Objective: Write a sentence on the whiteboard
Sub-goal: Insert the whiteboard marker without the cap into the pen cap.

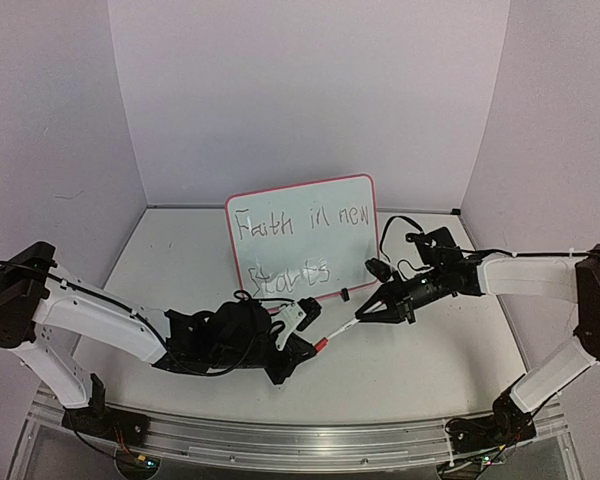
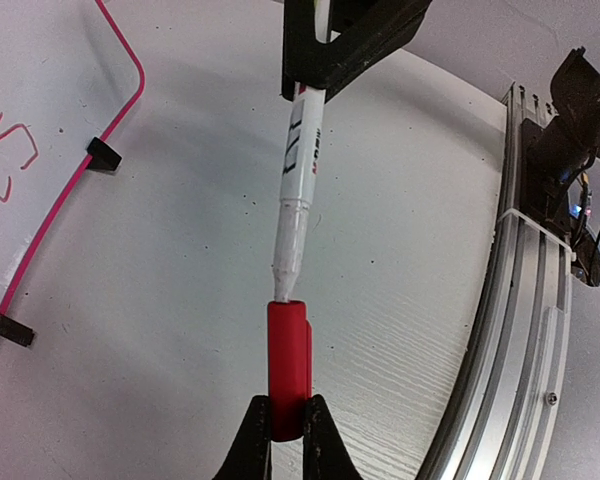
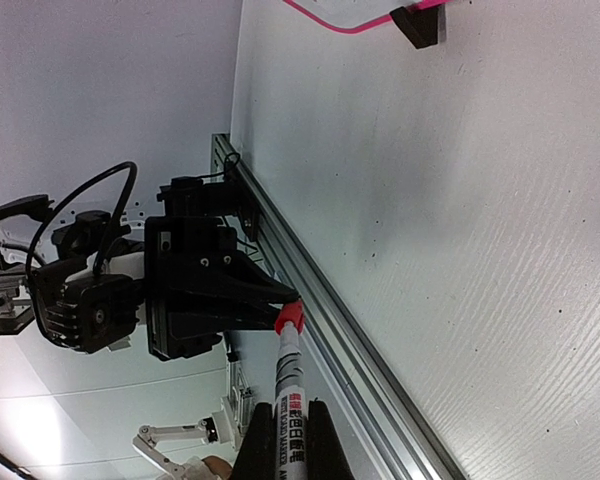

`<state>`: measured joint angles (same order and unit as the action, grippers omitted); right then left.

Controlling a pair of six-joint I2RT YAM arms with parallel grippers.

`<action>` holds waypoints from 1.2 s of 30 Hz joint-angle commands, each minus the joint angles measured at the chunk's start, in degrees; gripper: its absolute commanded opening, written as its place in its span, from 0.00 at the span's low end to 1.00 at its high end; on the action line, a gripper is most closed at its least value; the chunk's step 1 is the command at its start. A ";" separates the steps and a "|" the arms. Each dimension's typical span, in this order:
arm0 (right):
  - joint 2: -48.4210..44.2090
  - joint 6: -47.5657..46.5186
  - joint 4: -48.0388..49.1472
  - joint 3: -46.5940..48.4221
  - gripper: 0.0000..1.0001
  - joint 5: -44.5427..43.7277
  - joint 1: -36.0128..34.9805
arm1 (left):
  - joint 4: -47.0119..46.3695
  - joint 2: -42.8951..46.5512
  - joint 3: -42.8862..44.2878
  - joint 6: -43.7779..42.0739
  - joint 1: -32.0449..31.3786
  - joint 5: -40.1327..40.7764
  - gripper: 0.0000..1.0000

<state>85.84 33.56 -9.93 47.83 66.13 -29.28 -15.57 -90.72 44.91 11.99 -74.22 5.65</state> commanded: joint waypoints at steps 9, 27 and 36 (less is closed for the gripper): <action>2.09 -1.44 1.14 0.45 0.00 1.46 -2.80 | -1.74 -0.63 2.71 -2.01 0.08 -1.86 0.00; 4.70 -1.92 1.23 2.52 0.00 1.85 -7.17 | -7.55 -1.78 6.96 -5.57 0.12 -0.84 0.00; 5.64 -2.11 1.23 2.70 0.00 2.27 -8.48 | -11.23 -3.06 9.80 -8.56 0.05 -0.92 0.00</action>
<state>90.06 32.14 -9.93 48.64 65.39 -34.13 -13.02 -93.60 47.68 6.07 -74.30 4.23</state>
